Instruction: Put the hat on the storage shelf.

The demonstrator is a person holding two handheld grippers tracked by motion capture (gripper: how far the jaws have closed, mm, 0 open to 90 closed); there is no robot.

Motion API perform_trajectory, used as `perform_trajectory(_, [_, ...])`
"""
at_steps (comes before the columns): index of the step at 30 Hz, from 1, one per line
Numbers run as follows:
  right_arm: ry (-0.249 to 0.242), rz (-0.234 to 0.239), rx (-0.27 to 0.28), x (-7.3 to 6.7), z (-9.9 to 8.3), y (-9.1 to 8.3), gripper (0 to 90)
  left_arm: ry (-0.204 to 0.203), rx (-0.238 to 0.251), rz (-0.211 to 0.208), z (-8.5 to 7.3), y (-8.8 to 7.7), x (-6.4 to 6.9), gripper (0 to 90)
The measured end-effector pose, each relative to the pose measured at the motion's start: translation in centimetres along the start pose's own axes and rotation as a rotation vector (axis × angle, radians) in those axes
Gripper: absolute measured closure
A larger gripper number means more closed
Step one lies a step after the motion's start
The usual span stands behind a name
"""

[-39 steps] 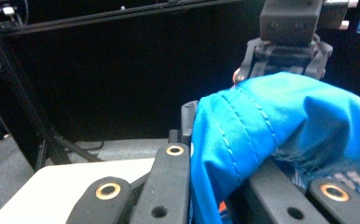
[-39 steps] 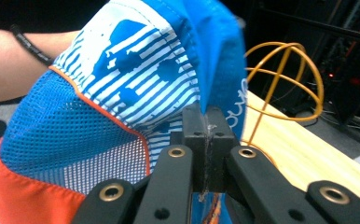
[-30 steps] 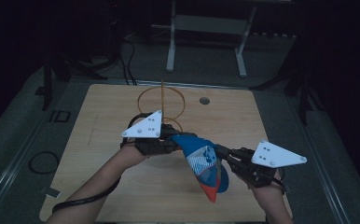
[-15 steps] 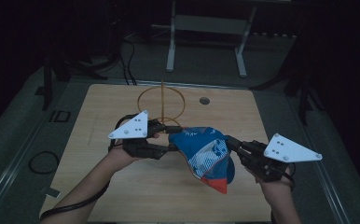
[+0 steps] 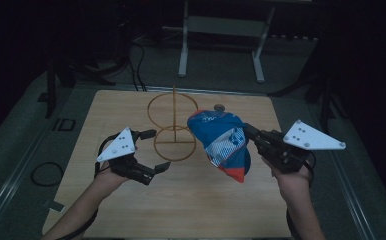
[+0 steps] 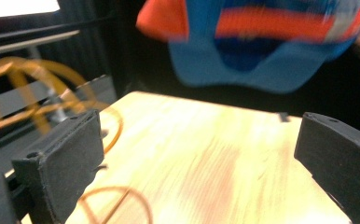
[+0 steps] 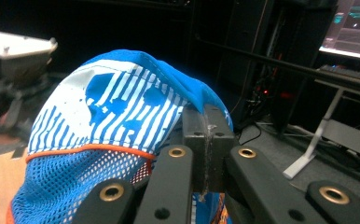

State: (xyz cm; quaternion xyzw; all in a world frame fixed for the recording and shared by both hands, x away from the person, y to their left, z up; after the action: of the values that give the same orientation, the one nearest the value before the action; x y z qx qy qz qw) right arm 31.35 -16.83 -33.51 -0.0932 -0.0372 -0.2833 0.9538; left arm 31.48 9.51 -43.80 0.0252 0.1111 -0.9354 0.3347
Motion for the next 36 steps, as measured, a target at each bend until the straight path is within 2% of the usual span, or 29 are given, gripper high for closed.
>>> perform_trajectory(3, [0.011,-0.005,0.004,0.7,0.7,0.9,90.0,-0.023,-0.001,0.068,-1.6,-0.7,-0.7,1.8])
perform_trajectory(6, [0.019,-0.004,0.005,1.3,1.3,2.0,89.9,0.002,-0.032,0.174,-3.6,-1.3,-1.3,1.9])
perform_trajectory(10, [0.021,-0.011,-0.003,2.1,2.1,3.7,89.9,0.028,-0.056,0.254,-6.4,-2.0,-1.4,1.9])
perform_trajectory(14, [0.019,-0.022,-0.011,2.6,3.0,5.7,90.0,0.004,-0.078,0.295,-9.0,-2.7,-1.3,1.9])
perform_trajectory(19, [0.016,-0.023,-0.028,3.1,3.9,8.5,90.0,-0.048,-0.057,0.348,-11.1,-3.8,-1.3,1.9])
perform_trajectory(22, [0.023,-0.02,-0.027,3.3,4.3,10.1,90.0,-0.049,-0.041,0.394,-12.2,-4.5,-1.4,1.9])
perform_trajectory(26, [0.046,-0.01,-0.033,3.7,4.7,12.4,89.9,-0.051,-0.045,0.433,-13.3,-5.1,-1.9,1.9])
perform_trajectory(29, [0.051,-0.002,-0.052,3.6,4.8,14.4,89.9,-0.088,-0.035,0.445,-13.6,-5.3,-2.3,1.9])
perform_trajectory(32, [0.049,0.002,-0.082,3.5,4.6,16.5,90.0,-0.11,-0.022,0.453,-13.8,-5.5,-2.5,1.9])
perform_trajectory(36, [0.05,0.006,-0.12,3.3,4.0,19.0,89.9,-0.112,-0.021,0.445,-14.1,-5.5,-2.4,1.9])
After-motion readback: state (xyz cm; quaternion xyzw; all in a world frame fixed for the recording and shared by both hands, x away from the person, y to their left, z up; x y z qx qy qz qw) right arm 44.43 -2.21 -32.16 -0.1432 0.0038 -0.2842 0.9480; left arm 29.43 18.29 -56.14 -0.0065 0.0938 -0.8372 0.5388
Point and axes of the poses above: each handheld gripper's, and its own axes: y roughly forward along the jaws, z roughly out of its top, x roughly to its right, the point moved 8 cm from there along y, roughly forward along the jaws, and after that the axes turned 7 degrees about z, right-handed, at the moved point
